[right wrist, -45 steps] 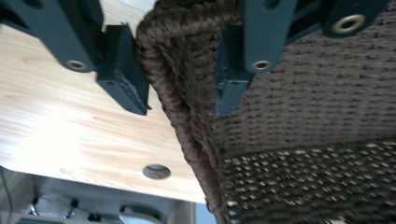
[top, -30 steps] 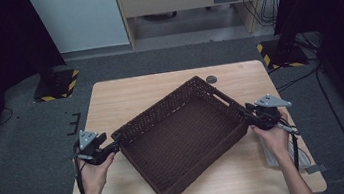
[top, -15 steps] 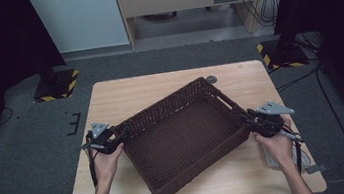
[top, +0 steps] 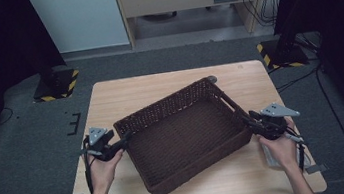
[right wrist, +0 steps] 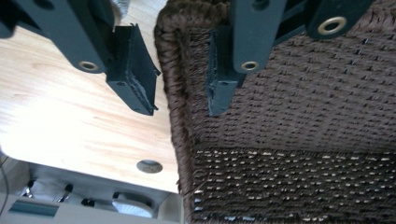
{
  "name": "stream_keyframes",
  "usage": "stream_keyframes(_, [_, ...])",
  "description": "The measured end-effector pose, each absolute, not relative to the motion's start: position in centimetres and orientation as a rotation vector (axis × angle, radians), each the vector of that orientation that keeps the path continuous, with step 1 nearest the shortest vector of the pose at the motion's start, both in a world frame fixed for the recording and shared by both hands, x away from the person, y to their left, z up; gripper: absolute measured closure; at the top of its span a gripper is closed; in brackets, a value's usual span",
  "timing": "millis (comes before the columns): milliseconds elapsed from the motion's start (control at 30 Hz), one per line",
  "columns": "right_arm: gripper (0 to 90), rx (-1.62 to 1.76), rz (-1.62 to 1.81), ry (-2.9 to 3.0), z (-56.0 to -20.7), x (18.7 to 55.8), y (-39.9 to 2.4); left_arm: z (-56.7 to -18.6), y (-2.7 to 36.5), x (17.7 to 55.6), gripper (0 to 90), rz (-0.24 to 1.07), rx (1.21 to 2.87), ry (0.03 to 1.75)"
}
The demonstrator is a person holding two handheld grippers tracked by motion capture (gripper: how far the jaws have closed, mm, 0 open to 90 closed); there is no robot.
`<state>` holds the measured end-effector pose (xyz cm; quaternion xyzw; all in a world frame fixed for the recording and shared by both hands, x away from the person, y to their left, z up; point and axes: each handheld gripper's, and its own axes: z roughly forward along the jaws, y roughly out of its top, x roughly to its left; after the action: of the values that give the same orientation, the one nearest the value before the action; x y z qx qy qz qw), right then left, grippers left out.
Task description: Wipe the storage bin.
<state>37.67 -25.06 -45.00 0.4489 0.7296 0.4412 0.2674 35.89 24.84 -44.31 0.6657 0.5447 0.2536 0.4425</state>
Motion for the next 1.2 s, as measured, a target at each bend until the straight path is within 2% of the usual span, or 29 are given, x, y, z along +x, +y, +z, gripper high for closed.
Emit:
stream_keyframes(100, [64.6,1.211,1.191,1.977,-45.0,37.6,-24.9,-44.7,23.9,34.4,32.0,0.553,1.680,1.329])
stream_keyframes(233, [63.4,1.208,1.186,1.971,-45.0,37.4,-24.8,-45.2,23.4,34.2,29.9,0.552,1.676,1.341])
stream_keyframes(367, [60.3,1.208,1.167,1.973,-45.0,37.0,-24.3,-45.4,23.3,35.4,30.0,0.550,1.675,1.345])
stream_keyframes(500, [59.8,1.220,1.142,1.976,-44.9,36.2,-23.8,-44.9,23.4,37.4,33.0,0.576,1.757,1.338])
stream_keyframes(633, [60.5,1.249,1.204,1.966,-45.1,34.9,-24.0,-44.9,24.1,39.2,37.0,0.554,1.774,1.305])
stream_keyframes(733, [60.2,1.246,1.221,1.973,-45.1,34.7,-24.0,-44.9,24.5,39.7,36.6,0.555,1.750,1.303])
stream_keyframes(767, [59.9,1.227,1.228,1.986,-45.0,34.8,-24.2,-44.9,24.5,39.6,32.9,0.555,1.736,1.304])
stream_keyframes(867, [56.5,1.196,1.262,1.982,-45.0,35.0,-24.4,-44.7,24.7,38.2,29.0,0.573,1.720,1.295])
stream_keyframes(1067, [58.7,1.171,1.242,1.980,-45.2,35.3,-24.1,-45.0,24.6,34.5,29.0,0.505,1.686,1.279])
stream_keyframes(1200, [59.3,1.182,1.225,1.980,-45.3,35.3,-23.9,-45.5,23.8,33.9,29.2,0.454,1.713,1.254])
